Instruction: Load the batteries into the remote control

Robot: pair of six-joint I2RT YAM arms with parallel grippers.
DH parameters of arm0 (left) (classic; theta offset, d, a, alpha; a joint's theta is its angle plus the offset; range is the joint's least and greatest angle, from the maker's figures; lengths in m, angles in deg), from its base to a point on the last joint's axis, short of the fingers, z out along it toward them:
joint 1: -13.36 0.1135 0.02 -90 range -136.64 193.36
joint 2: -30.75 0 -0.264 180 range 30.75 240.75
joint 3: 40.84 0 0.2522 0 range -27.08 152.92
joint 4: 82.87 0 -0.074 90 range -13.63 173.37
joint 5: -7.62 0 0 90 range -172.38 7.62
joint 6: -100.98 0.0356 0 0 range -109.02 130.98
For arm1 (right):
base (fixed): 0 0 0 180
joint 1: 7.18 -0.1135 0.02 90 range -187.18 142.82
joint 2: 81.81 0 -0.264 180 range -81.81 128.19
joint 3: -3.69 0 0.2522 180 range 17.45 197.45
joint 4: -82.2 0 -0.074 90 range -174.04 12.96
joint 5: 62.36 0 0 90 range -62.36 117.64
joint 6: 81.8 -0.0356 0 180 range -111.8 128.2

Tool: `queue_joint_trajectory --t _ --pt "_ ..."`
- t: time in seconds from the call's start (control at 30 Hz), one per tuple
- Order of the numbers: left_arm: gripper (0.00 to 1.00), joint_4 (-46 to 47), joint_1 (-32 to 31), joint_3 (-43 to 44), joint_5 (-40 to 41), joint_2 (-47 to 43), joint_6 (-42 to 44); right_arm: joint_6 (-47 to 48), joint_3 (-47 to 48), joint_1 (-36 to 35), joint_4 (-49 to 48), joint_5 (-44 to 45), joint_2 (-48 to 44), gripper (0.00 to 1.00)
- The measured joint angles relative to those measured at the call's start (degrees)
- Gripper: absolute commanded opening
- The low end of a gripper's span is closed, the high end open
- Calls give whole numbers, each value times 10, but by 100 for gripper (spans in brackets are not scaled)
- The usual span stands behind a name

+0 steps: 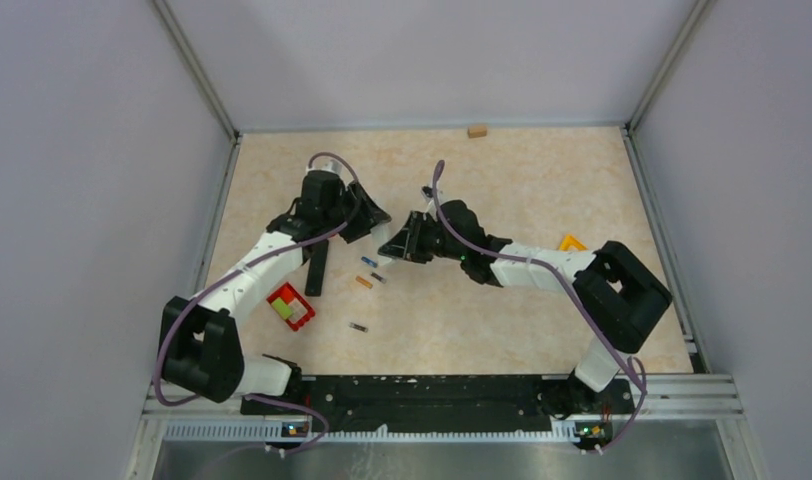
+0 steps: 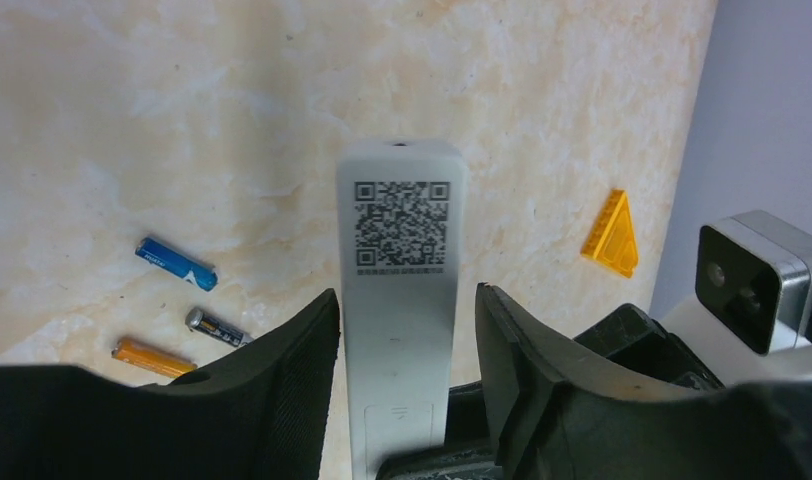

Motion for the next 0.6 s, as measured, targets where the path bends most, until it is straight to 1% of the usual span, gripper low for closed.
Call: queue_joint_trajectory --t 0.03,0.1,0.17,0.23,0.4,0.47,0.5,0.53,0.6 --pt "76 -1 0 -3 0 0 0 -2 0 -1 1 -2 1 1" --pt "89 0 -1 -3 2 -3 3 -6 0 -2 5 -5 2 0" --pt "96 -3 -1 -3 10 -10 10 -6 0 -2 6 -6 2 0" --pt "98 -12 0 -3 26 -23 17 -6 0 -1 10 -6 2 0" --pt "98 -73 9 -2 85 -74 33 -5 -11 13 20 -6 -12 0" --pt "94 -112 10 -2 112 -97 37 -2 -23 24 29 -3 -26 0" --pt "89 -133 10 -2 120 -107 38 0 -29 29 36 0 -31 0" --pt "84 -159 11 -2 125 -116 39 2 -33 34 42 6 -38 0" --pt "79 -214 10 -5 120 -133 39 7 -41 41 58 16 -49 0"
